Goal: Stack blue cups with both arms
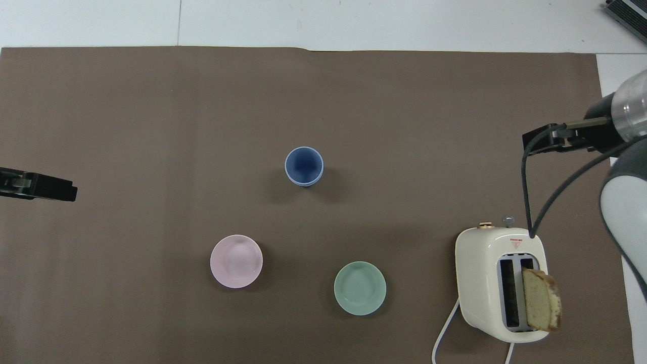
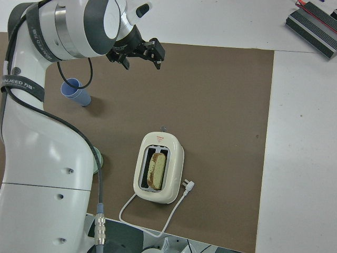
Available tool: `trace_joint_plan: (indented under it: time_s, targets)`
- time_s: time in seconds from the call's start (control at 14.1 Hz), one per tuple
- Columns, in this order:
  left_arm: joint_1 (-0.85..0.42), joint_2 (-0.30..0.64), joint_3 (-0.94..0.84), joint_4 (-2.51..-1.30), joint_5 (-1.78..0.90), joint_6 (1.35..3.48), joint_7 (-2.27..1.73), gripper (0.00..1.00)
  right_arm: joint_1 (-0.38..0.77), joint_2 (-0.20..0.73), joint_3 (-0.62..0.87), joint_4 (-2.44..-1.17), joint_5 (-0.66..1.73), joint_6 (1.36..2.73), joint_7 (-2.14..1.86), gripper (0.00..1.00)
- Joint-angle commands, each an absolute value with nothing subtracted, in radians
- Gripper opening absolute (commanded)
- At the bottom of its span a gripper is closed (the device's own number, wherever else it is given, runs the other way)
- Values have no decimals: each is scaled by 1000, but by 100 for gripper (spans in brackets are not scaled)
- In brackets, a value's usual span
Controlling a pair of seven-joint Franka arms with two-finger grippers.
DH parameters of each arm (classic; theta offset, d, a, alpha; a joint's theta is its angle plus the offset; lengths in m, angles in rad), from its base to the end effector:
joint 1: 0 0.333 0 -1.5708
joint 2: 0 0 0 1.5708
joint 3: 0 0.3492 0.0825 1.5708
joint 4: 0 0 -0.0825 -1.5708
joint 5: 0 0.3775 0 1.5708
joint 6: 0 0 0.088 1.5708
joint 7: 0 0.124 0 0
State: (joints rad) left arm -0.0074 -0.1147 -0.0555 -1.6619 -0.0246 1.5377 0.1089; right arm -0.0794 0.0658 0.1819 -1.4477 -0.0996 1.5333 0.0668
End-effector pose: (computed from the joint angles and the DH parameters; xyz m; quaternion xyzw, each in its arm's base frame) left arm 0.5030 -0.0367 0.6558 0.9962 -0.0859 -0.0046 0.0092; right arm 0.5662 0.0414 0.6588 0.9989 0.0152 0.0141 0.0427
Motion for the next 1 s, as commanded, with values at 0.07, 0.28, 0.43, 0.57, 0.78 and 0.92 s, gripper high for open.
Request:
trace_joint_plan:
  time_s: [0.07, 0.28, 0.43, 0.57, 0.78, 0.92]
  targets:
    - [3, -118, -61, -1658, -29, 1523, 101, 100, -143, 2, 186, -1474, -77, 1476, 35, 100]
    - [3, -118, -61, -1658, -29, 1523, 103, 100, -129, -9, 181, -1474, -75, 1462, 58, 100]
    - [3, -118, -61, -1658, -29, 1523, 101, 100, -51, -5, 105, -1477, -74, 1465, 55, 100]
    - [3, -118, -61, -1658, -29, 1523, 101, 100, -15, -3, 63, -1476, -74, 1470, 54, 100]
    - [3, -118, -60, -1658, -29, 1523, 101, 100, -17, -2, 61, -1474, -43, 1479, 51, 100]
    - [3, -118, -61, -1658, -29, 1523, 101, 100, -14, -2, 63, -1474, -41, 1479, 51, 100]
